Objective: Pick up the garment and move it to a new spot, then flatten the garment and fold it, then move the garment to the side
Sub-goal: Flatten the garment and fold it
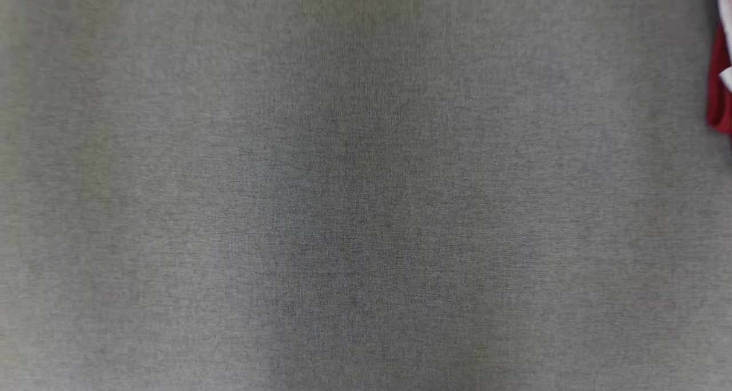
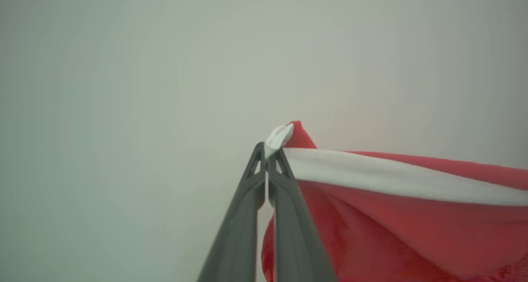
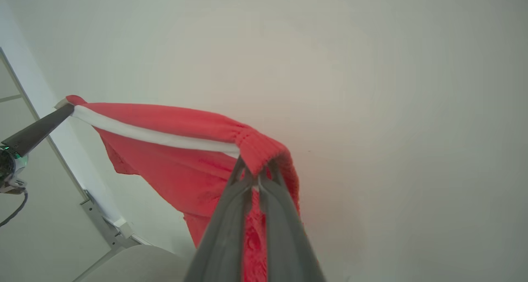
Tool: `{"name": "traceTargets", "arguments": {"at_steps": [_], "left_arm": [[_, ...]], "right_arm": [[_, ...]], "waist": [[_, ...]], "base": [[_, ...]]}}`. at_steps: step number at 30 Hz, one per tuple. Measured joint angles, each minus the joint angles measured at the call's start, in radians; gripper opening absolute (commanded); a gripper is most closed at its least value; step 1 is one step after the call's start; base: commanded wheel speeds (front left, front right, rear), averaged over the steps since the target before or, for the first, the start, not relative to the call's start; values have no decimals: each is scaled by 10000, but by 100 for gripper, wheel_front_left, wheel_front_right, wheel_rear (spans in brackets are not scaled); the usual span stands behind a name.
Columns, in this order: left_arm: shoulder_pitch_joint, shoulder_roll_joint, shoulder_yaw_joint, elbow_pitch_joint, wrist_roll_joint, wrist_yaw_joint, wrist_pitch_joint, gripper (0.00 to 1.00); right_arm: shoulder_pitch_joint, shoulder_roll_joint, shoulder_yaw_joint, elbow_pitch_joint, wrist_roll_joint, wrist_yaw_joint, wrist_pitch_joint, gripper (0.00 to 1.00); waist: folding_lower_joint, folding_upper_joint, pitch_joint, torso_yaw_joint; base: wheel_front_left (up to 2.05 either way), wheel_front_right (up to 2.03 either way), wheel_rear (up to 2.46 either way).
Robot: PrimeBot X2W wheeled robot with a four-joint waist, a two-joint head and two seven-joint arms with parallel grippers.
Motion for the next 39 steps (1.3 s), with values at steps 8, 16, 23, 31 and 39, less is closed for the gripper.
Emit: {"name": "traceTargets", "arguments": {"at_steps": [8, 16, 23, 31, 39], "left_arm": [[-298, -125, -765, 849, -130, 2, -472, 0], [1336, -44, -1501, 199, -1083, 4, -1678, 0], [4835, 107, -1517, -1532, -2061, 6, -2282, 0], [10135, 238, -318, -4629, -2031, 1020, -2357, 0], [14535, -359, 1087, -5979, -1584, 1348, -2355, 0]], "right_arm": [[-641, -104, 899, 460, 245, 0, -372, 0], [614, -918, 2048, -439, 1231, 0, -1137, 0], [3686, -2270, 3007, -2546, 2652, 0, -2184, 0], [7574, -3273, 3917, -4548, 3513, 0, -3026, 0], [9959, -3177, 4065, -4771, 3296, 0, -3162, 0]], "waist": [[-2, -1, 446, 19], [-3, 0, 302, 113], [-5, -2, -482, 185], [-7, -5, -1791, 156], [-7, -5, -2648, 3]], "base": [[0, 0, 0], [0, 0, 0], [0, 0, 0], [0, 0, 0], [0, 0, 0]]}}
